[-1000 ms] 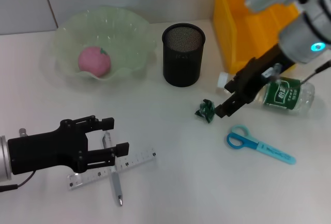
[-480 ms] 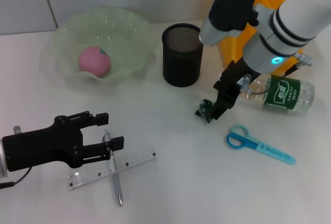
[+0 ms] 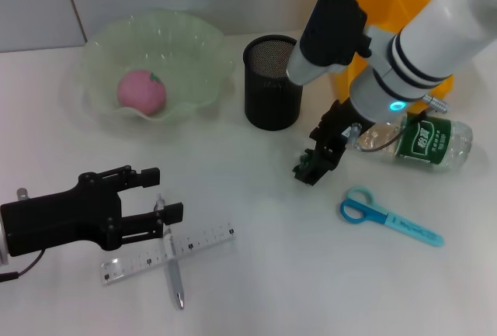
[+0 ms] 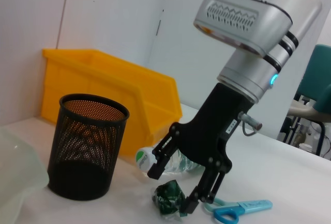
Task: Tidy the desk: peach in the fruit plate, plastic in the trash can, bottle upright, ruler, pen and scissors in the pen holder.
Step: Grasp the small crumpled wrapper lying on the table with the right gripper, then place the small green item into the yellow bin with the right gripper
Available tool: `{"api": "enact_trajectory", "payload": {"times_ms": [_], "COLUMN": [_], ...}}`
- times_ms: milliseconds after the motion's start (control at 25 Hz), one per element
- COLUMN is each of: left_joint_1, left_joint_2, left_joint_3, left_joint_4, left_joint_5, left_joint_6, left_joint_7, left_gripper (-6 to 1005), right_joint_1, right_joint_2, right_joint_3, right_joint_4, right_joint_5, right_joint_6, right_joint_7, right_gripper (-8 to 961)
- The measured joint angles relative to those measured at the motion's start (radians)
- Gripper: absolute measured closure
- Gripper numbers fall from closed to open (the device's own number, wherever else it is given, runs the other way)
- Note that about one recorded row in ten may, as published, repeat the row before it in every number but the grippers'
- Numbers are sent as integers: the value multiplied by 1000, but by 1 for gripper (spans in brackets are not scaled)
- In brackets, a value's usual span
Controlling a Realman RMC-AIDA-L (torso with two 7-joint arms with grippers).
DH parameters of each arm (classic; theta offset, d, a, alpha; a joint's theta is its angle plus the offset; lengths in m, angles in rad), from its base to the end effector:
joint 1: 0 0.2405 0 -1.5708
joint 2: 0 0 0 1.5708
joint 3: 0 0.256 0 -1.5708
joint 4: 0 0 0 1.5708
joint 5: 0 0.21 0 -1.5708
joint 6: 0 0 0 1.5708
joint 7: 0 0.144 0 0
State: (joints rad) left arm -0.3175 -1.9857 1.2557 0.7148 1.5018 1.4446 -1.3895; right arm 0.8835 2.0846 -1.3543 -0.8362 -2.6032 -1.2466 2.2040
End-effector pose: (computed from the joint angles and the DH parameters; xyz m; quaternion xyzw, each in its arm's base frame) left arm -0.2731 0.2933 -0.0090 -0.9342 -0.2213 -0.2588 0.1066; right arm 0.1747 0.4080 -0.0511 -0.9524 0.1718 -0.2014 0.1515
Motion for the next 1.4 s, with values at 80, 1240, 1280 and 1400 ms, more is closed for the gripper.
{"api": "enact_trajectory", "payload": {"times_ms": [80, 1240, 1280, 1400], "left_joint_1": [0, 0, 0, 0], "left_joint_2": [0, 2, 2, 2], "left_joint_3": [-3, -20, -20, -21], "left_joint_4": [0, 0, 0, 0], "left_joint_5": [0, 0, 0, 0], "left_joint_6": [0, 1, 0, -1], "left_joint_7": [0, -1, -1, -1], "left_gripper": [222, 222, 222, 222], "right_joint_1": [0, -177, -201, -288], "right_joint_2": [0, -6, -6, -5], "right_joint_3": [-20, 6, 27, 146], "right_joint_4": [7, -316, -351, -432], "right_joint_5": [11, 225, 258, 416], "right_joint_6": [12, -114, -125, -136], "right_joint_7": [-1, -27, -39, -128], "right_gripper": [213, 490, 498, 523]}}
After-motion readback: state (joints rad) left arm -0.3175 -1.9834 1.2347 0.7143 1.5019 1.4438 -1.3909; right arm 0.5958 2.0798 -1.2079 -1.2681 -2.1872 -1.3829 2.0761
